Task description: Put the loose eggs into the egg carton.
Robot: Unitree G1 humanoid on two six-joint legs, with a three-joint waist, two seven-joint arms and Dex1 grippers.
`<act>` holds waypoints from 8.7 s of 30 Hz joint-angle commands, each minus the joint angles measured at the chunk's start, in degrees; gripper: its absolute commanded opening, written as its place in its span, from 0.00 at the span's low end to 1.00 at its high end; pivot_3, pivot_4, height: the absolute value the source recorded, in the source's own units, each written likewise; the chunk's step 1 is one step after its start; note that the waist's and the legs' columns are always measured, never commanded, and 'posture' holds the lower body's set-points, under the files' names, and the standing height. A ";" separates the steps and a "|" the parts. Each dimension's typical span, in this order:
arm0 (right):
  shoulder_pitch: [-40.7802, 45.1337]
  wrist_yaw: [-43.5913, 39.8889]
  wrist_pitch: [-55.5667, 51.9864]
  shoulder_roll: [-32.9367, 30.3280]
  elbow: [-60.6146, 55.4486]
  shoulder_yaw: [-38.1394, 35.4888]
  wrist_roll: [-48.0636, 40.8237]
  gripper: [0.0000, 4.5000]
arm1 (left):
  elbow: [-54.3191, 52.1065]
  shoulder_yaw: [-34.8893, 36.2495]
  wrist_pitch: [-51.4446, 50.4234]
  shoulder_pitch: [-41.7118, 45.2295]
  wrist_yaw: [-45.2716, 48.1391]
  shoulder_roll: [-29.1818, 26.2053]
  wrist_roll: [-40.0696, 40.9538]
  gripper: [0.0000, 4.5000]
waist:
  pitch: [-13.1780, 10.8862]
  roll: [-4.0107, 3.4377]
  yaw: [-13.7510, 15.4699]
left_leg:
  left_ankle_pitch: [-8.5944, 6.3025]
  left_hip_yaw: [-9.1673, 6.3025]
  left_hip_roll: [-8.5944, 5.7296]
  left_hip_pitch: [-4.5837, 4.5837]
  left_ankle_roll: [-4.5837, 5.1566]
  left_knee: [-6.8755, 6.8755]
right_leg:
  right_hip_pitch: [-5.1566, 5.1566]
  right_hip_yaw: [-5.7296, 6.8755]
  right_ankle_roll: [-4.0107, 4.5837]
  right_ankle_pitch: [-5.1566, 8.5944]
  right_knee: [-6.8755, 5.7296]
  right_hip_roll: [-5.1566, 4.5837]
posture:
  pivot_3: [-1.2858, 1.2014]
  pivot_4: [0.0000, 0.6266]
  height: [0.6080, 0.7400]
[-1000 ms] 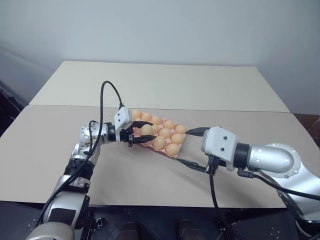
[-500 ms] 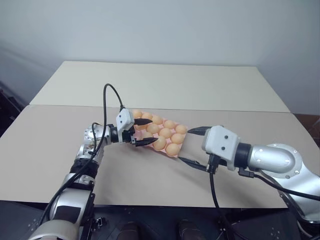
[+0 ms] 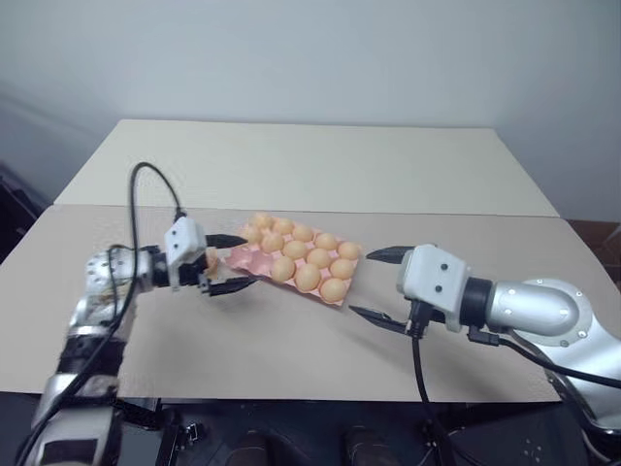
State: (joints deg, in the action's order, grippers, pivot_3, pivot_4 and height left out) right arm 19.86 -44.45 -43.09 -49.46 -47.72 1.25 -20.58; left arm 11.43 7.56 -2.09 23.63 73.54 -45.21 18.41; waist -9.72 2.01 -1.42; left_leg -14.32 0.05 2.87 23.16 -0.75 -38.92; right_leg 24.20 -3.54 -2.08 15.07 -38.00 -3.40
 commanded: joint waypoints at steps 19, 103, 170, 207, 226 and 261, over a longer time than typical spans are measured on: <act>2.92 -3.97 9.02 -0.12 6.41 1.52 0.15 1.00 | -8.16 15.09 -12.34 -12.55 -22.00 -4.15 0.52 0.95 | 0.00 0.00 0.85 | 0.00 0.04 0.00 -0.08 -0.01 0.02 | -0.05 0.03 0.00 0.01 -0.01 -0.01 | 0.52 0.24 1.00; -0.24 4.78 1.89 1.20 0.83 3.73 1.94 1.00 | 16.98 14.02 -13.35 9.03 -0.62 3.29 16.93 0.38 | 0.02 0.04 0.56 | 0.00 -0.01 -0.04 0.01 -0.01 -0.04 | -0.03 0.08 0.00 0.00 -0.03 -0.02 | 0.52 0.24 1.00; 0.33 -0.47 4.07 -2.34 -1.15 0.74 -0.30 1.00 | 13.14 11.16 -0.37 -3.15 -3.29 -6.32 3.32 0.71 | 0.03 0.04 0.94 | 0.00 0.00 -0.01 0.00 -0.01 -0.04 | -0.05 0.11 0.00 0.00 0.00 -0.03 | 0.52 0.24 1.00; 0.95 4.55 1.86 -0.39 -2.19 2.20 0.40 1.00 | 44.16 -3.06 8.44 22.92 -14.22 7.78 -12.41 0.86 | 0.04 0.06 0.54 | 0.00 -0.03 -0.05 0.06 0.00 -0.06 | -0.02 0.10 0.00 0.00 -0.02 -0.01 | 0.52 0.24 1.00; 0.14 4.76 1.80 -0.27 -2.37 2.47 1.67 1.00 | 38.59 2.00 11.24 22.89 -10.46 4.41 -7.07 0.41 | 0.04 0.06 0.59 | 0.00 -0.03 -0.04 0.06 -0.01 -0.06 | -0.02 0.10 0.00 0.00 -0.03 -0.01 | 0.52 0.24 1.00; 0.14 7.69 -1.94 -0.38 -5.54 3.41 2.00 1.00 | 45.48 1.62 16.39 28.82 0.36 13.17 -4.31 0.76 | 0.04 0.06 0.55 | 0.00 -0.05 -0.06 0.06 0.00 -0.07 | -0.04 0.11 0.00 0.00 -0.02 -0.01 | 0.52 0.24 1.00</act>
State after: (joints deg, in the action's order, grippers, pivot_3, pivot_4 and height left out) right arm 19.64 -36.96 -45.69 -49.45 -52.00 5.76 -19.18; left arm 57.28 8.11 12.59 51.12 74.35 -31.35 13.61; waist -9.68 2.07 -0.87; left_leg -14.32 0.00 2.81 23.22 -0.75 -38.99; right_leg 24.16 -3.44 -2.08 15.07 -38.02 -3.41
